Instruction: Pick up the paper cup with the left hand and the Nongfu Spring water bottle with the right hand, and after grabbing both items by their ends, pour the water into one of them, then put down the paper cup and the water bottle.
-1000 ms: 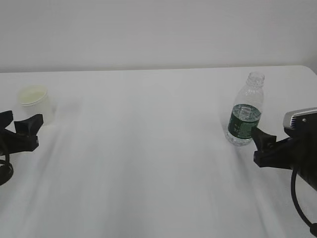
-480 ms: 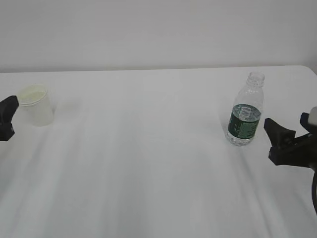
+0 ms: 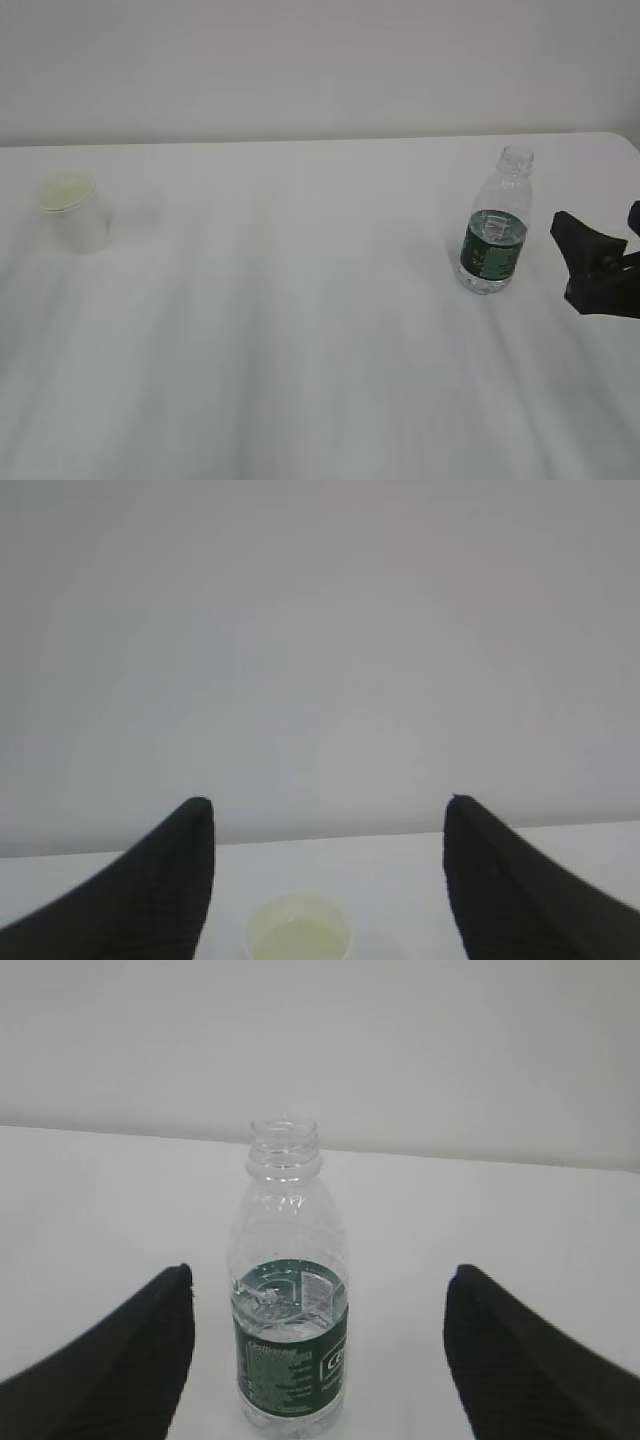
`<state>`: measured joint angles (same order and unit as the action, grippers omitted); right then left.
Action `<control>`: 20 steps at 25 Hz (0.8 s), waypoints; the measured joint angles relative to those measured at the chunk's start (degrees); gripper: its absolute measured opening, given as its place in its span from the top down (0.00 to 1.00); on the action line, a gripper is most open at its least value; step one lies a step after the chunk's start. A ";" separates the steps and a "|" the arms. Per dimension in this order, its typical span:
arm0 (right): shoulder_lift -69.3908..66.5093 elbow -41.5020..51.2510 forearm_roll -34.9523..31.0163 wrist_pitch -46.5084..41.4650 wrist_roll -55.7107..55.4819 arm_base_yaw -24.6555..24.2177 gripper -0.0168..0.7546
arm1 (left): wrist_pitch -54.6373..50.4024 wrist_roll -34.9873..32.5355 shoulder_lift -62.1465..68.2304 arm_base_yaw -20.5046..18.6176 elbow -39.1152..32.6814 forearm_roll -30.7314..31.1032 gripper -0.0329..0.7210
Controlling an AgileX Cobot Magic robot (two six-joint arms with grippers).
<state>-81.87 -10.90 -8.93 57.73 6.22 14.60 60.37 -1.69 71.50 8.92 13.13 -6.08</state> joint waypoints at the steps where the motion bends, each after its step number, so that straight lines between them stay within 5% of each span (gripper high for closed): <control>1: 1.29 0.13 0.00 -0.91 0.27 0.00 0.21 | -1.21 0.00 -1.51 0.00 0.00 -0.22 0.27; 10: 12.60 -2.76 -0.24 -16.12 0.87 0.00 0.21 | -21.08 -0.66 -15.61 0.00 1.47 -3.03 0.27; 20: 27.63 -10.69 -9.30 -38.29 12.48 0.00 0.21 | -55.82 -2.89 -26.98 -2.26 15.77 -3.87 0.30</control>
<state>-54.24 -21.58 -18.23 19.44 18.69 14.60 4.55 -4.58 44.52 6.66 28.90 -9.96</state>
